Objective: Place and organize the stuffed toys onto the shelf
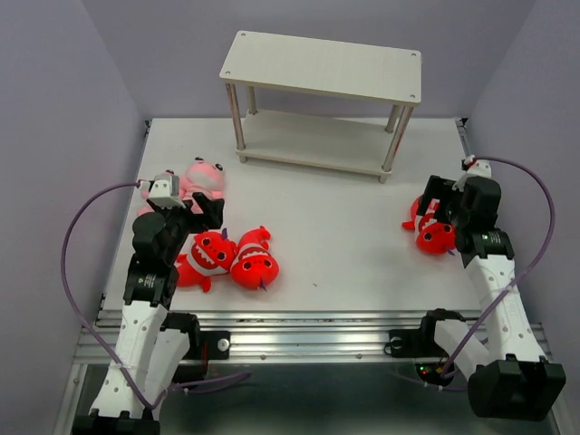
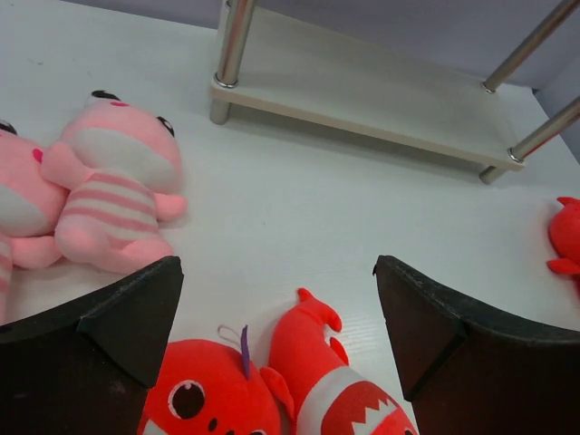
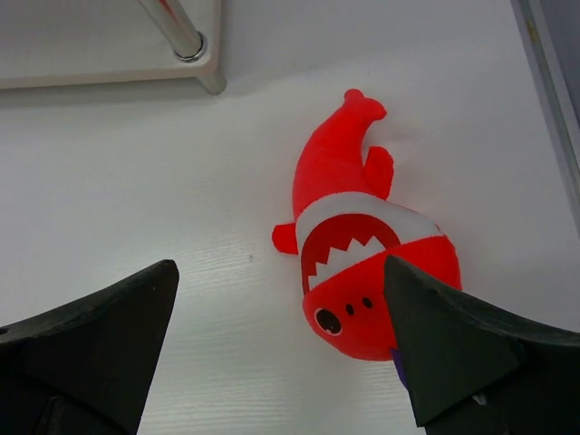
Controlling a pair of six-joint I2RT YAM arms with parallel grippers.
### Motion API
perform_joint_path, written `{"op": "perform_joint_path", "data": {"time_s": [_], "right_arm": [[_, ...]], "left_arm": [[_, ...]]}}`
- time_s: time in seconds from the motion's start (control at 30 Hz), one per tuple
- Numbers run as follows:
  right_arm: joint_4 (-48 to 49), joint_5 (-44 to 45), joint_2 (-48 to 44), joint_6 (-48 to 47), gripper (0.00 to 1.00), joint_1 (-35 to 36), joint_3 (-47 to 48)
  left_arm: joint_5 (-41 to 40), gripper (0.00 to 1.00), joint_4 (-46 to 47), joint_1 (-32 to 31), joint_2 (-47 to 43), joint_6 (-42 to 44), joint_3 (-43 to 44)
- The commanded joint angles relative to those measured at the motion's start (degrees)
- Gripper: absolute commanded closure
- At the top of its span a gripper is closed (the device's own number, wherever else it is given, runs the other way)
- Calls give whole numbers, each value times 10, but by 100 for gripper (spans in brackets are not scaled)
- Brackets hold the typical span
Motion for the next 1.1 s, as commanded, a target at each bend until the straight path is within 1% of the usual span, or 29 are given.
{"op": "perform_joint_path", "data": {"time_s": [0.0, 0.03, 0.07, 0.1, 0.13, 0.2, 0.27, 0.4, 0.5, 0.53, 0.63, 0.67, 0.7, 0.77, 0.8, 0.83, 0.87, 0.93, 0.97, 1.07], "right_arm": [[39, -63, 2, 9, 0, 1, 3], [42, -121, 1, -20, 0, 1, 1], [46, -157, -2, -39, 0, 1, -2], [62, -190, -11, -56, 0, 1, -19], [70, -258, -18, -95, 0, 1, -29], [88, -336, -32, -145, 0, 1, -64], [78, -414, -28, -193, 0, 1, -73], [70, -444, 3, -202, 0, 1, -86], [70, -438, 6, -204, 0, 1, -88], [70, -435, 7, -201, 0, 1, -87], [46, -453, 22, -217, 0, 1, -79], [31, -464, 34, -229, 0, 1, -71], [26, -468, 41, -231, 0, 1, -67], [18, -469, 49, -242, 0, 1, -63], [13, -468, 53, -244, 0, 1, -60], [11, -467, 53, -246, 0, 1, -59], [8, -465, 51, -249, 0, 1, -59], [8, -458, 41, -250, 0, 1, -63], [8, -454, 36, -250, 0, 1, -65], [8, -446, 25, -251, 0, 1, -68]], "left_arm": [[47, 1, 36, -19, 12, -3, 19], [54, 1, 29, -23, 15, -12, 21], [65, 1, 22, -25, 18, -27, 22], [82, 1, 1, -25, 22, -61, 28], [91, 1, -2, -26, 23, -79, 31], [107, 1, -31, -33, 14, -124, 34], [101, 1, -63, -41, -5, -151, 35], [71, 1, -120, -69, -24, -205, 35], [51, 1, -148, -98, -13, -245, 33], [46, 1, -157, -121, -8, -251, 33], [-8, 2, -176, -167, 5, -282, 38], [-24, 2, -185, -198, 8, -291, 41], [-59, 3, -198, -214, 16, -312, 44], [-90, 3, -213, -243, 27, -337, 46], [-128, 3, -221, -270, 41, -362, 50], [-140, 3, -239, -282, 50, -374, 51], [-171, 3, -252, -301, 68, -388, 57], [-191, 4, -286, -316, 89, -415, 64], [-215, 4, -299, -322, 99, -422, 68], [-239, 5, -331, -337, 138, -435, 80]]}}
